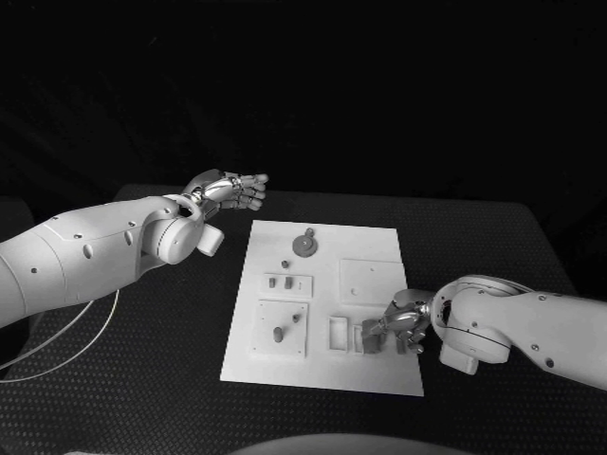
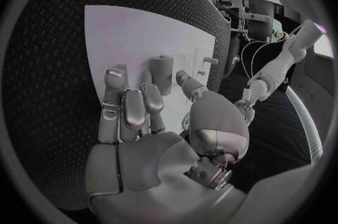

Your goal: Assemble the parts on the task board

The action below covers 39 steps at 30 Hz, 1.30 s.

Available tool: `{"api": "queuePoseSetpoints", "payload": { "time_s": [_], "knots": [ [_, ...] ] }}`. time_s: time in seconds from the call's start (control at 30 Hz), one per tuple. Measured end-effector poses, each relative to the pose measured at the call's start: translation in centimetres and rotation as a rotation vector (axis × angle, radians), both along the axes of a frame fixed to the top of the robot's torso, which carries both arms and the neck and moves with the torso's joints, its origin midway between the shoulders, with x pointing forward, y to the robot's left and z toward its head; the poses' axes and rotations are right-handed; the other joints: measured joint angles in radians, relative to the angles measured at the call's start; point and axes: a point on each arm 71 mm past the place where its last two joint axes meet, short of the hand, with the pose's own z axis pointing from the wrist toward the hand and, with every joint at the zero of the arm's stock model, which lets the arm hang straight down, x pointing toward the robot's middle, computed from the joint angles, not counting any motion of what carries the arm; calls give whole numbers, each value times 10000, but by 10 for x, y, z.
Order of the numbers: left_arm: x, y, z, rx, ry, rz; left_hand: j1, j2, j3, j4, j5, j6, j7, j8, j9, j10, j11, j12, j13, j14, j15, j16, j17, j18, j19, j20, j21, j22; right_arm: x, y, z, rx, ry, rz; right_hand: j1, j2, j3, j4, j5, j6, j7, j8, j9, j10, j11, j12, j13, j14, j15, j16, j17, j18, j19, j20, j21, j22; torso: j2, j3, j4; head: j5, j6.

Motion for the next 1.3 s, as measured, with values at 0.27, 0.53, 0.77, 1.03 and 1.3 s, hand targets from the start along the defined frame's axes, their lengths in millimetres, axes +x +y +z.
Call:
{"api": "queuePoseSetpoints", "payload": {
  "time_s": [0.27,0.53,0.77,1.03,1.3],
  "knots": [
    [-1,-1,0,-53,19,-38,0,0,0,0,0,43,42,0,10,4,75,1,-31,0,0,0,13,1,0,0,0,-29,0,4,-1,31,1,61,72,182,95,-353,-1,3,-3,-79,-19,1,0,0,-1,0,0,-1,0,-7,0,3,62,-1,-1,3,3,22,-46],
    [-1,-1,0,-67,24,-45,0,0,0,0,1,42,42,0,21,24,94,1,-67,35,35,0,36,0,-35,37,0,-57,1,7,-2,30,-17,119,227,574,153,-873,-8,71,5,-157,-58,1,-1,0,-1,0,0,35,-9,-12,-15,19,117,-1,-3,0,-2,35,-78],
    [-1,0,0,-70,26,-39,1,0,0,0,1,42,42,40,31,24,94,1,-87,35,35,0,48,0,-35,37,1,-74,1,7,-2,55,-62,139,345,1256,253,-1630,-57,314,-23,-230,-71,2,0,0,-1,-1,2,35,-17,-24,-68,73,194,-1,-7,0,-4,47,-81],
    [-1,0,0,-69,28,-28,1,0,0,0,1,79,79,39,41,24,94,1,-111,72,-2,0,60,-1,-35,37,1,-85,-2,3,0,174,-157,11,233,1664,247,-2043,-53,613,-129,-164,-40,63,-61,0,-2,-2,4,79,-27,-31,-104,111,227,-1,-7,3,-6,49,-90],
    [-1,1,0,-70,37,-29,1,0,0,0,1,79,79,79,40,23,93,1,-130,100,25,0,72,-1,-35,37,1,-99,3,-1,18,363,-439,-229,157,1741,245,-2045,-17,694,-180,-105,-47,128,-126,0,-2,-15,-54,81,-26,-83,-105,114,233,-2,-12,2,-17,55,-89]
  ]
}}
